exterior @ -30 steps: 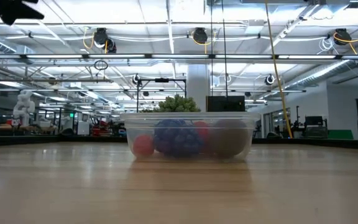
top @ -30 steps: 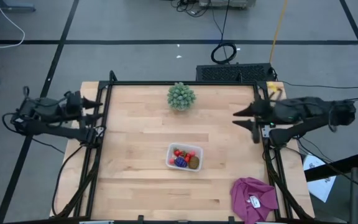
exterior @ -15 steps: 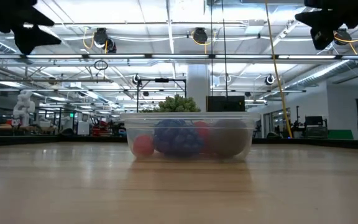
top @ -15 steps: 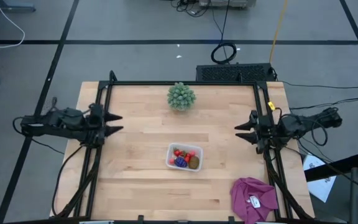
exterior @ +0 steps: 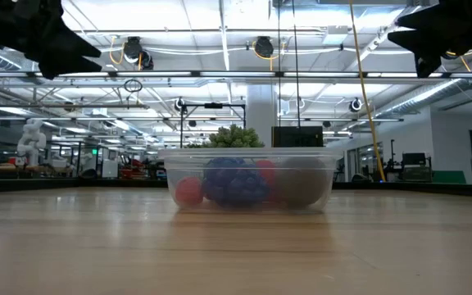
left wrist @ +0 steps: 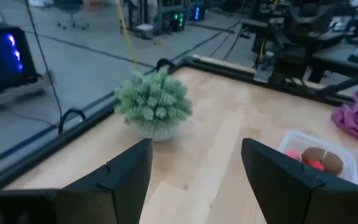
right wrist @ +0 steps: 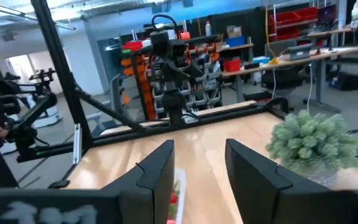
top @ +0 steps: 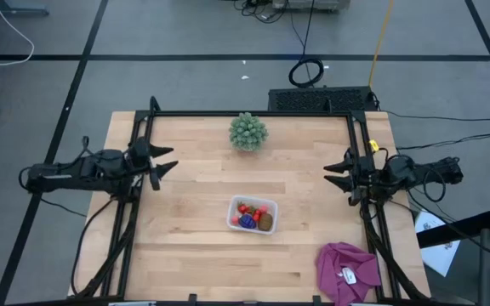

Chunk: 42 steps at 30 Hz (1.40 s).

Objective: Pick and placing Produce into tupperware
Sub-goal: Return to Home Position

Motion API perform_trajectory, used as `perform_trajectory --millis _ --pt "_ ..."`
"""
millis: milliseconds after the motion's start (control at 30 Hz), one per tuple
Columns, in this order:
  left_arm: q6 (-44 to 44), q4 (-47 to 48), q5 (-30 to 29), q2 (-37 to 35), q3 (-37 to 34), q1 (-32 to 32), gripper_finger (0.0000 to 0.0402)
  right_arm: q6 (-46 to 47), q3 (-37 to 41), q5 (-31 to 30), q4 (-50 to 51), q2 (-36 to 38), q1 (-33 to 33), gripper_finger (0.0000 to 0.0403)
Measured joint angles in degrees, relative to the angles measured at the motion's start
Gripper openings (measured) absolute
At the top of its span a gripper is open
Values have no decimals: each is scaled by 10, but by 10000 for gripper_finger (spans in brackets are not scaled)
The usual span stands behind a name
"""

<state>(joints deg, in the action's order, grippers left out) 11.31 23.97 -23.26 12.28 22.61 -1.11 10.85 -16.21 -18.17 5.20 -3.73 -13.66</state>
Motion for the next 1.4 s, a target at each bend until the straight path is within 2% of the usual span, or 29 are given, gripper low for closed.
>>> perform_trajectory --millis 133,300,467,633,733,933,1100,1233,1300,1400 --pt "-27 -17 49 0 0 47 253 -9 0 0 32 37 8 132" --pt "-36 -53 85 0 -6 103 253 -8 -2 2 41 35 9 132" --pt "-39 -170 194 0 -65 141 253 2 -2 2 48 37 9 132" --pt "-21 -183 196 -1 -97 171 253 4 -2 3 49 37 9 132" --pt "-23 -171 221 -1 -93 174 253 3 -2 4 50 37 9 132" --pt "-27 -151 221 -11 -92 153 253 -15 -2 4 50 37 9 132" --pt "-28 -155 201 -61 -104 122 253 -22 -1 4 55 37 9 132" --pt "-26 -146 157 -121 -129 96 253 -24 13 3 53 37 9 132" --pt "-21 -140 132 -122 -132 87 253 -23 21 3 42 37 9 132" --pt "-21 -137 127 -116 -131 74 253 -27 34 1 15 37 9 132"
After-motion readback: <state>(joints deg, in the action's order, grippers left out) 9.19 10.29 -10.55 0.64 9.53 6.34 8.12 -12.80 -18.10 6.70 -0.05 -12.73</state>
